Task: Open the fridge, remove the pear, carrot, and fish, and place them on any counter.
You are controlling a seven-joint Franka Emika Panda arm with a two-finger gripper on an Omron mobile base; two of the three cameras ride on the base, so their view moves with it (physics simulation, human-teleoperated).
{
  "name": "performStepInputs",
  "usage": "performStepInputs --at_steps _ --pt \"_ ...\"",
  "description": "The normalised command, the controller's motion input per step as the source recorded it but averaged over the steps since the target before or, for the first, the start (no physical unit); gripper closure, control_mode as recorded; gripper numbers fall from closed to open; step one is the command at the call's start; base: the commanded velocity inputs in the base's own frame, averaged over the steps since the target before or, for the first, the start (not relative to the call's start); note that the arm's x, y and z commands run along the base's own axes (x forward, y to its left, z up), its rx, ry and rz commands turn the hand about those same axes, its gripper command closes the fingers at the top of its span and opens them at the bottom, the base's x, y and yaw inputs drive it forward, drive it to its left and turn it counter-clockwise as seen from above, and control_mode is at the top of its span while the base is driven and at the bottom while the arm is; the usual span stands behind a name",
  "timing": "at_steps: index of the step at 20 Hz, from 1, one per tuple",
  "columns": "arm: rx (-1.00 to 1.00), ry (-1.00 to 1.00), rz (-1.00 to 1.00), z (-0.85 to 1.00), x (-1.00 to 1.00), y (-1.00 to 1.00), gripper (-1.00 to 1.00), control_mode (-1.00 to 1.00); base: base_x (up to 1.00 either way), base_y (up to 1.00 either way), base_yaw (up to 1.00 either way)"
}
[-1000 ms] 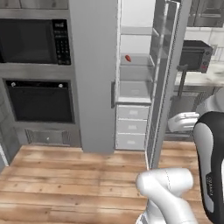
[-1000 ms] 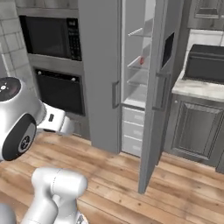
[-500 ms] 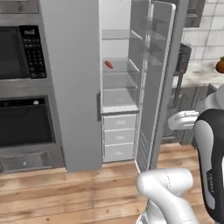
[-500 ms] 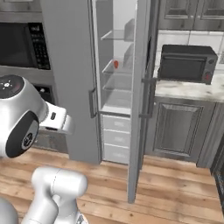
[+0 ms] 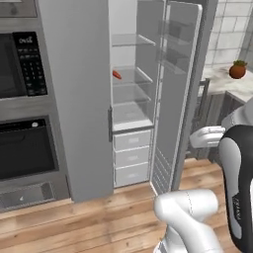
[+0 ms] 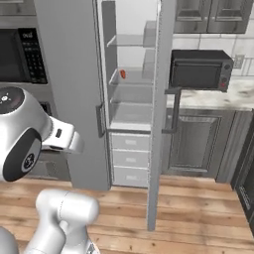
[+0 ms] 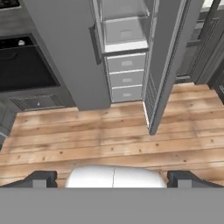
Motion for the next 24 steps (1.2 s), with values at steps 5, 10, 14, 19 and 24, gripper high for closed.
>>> performStepInputs --at_steps 5,10,14,19,24 --pt "0.00 0.00 0.00 0.00 0.00 0.00 -1.00 1.00 0.54 0.36 0.00" --pt "0.00 0.00 0.00 0.00 0.00 0.00 -1.00 1.00 0.21 0.00 0.00" --pt "0.00 0.00 0.00 0.00 0.00 0.00 -1.00 1.00 0.63 0.00 0.04" --pt "0.00 0.00 0.00 0.00 0.00 0.00 -1.00 1.00 0.82 0.00 0.09" --pt "0.00 0.00 0.00 0.00 0.00 0.00 -1.00 1.00 0.68 -0.05 0.09"
